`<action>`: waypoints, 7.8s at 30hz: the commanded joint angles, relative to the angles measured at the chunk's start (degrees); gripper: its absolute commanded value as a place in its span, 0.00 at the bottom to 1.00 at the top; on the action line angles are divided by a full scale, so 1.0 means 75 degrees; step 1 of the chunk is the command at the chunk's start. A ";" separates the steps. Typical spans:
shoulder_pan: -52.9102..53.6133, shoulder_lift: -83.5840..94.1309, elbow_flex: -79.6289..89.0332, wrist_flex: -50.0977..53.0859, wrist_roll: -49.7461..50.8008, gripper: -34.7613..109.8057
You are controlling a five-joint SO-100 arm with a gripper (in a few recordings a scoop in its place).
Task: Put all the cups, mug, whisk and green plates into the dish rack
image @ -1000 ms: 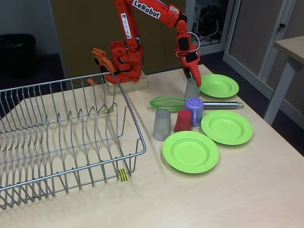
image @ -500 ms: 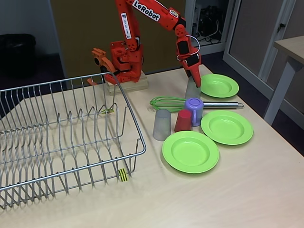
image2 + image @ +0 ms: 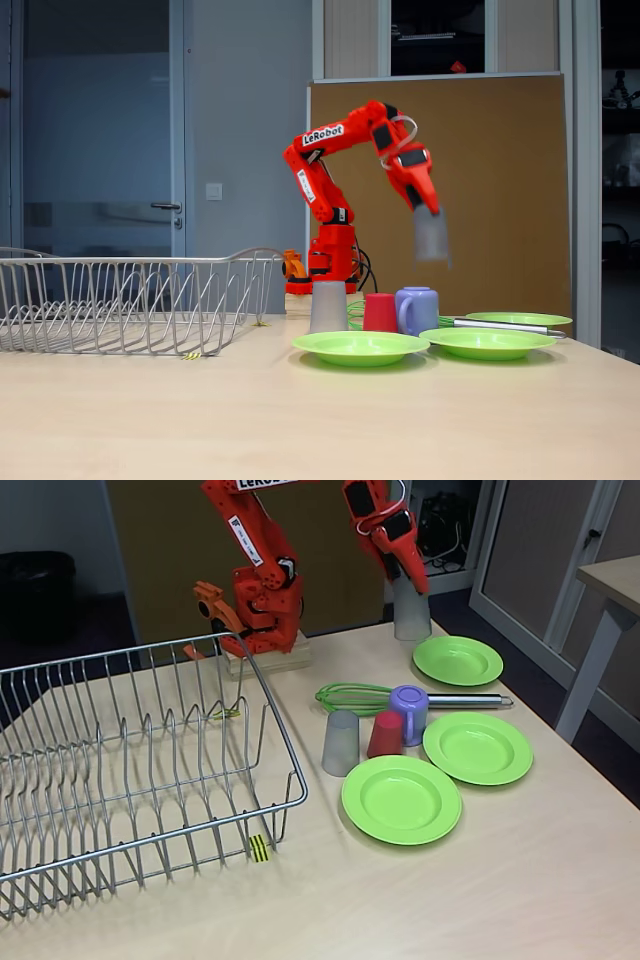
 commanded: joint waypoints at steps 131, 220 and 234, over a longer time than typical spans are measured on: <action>1.0734 -1.0699 -1.1145 0.2039 -1.0570 0.31; 1.1227 -1.0711 -1.0125 0.0434 -1.0570 0.24; 1.2164 -1.2867 -1.1871 0.0422 -1.0828 0.28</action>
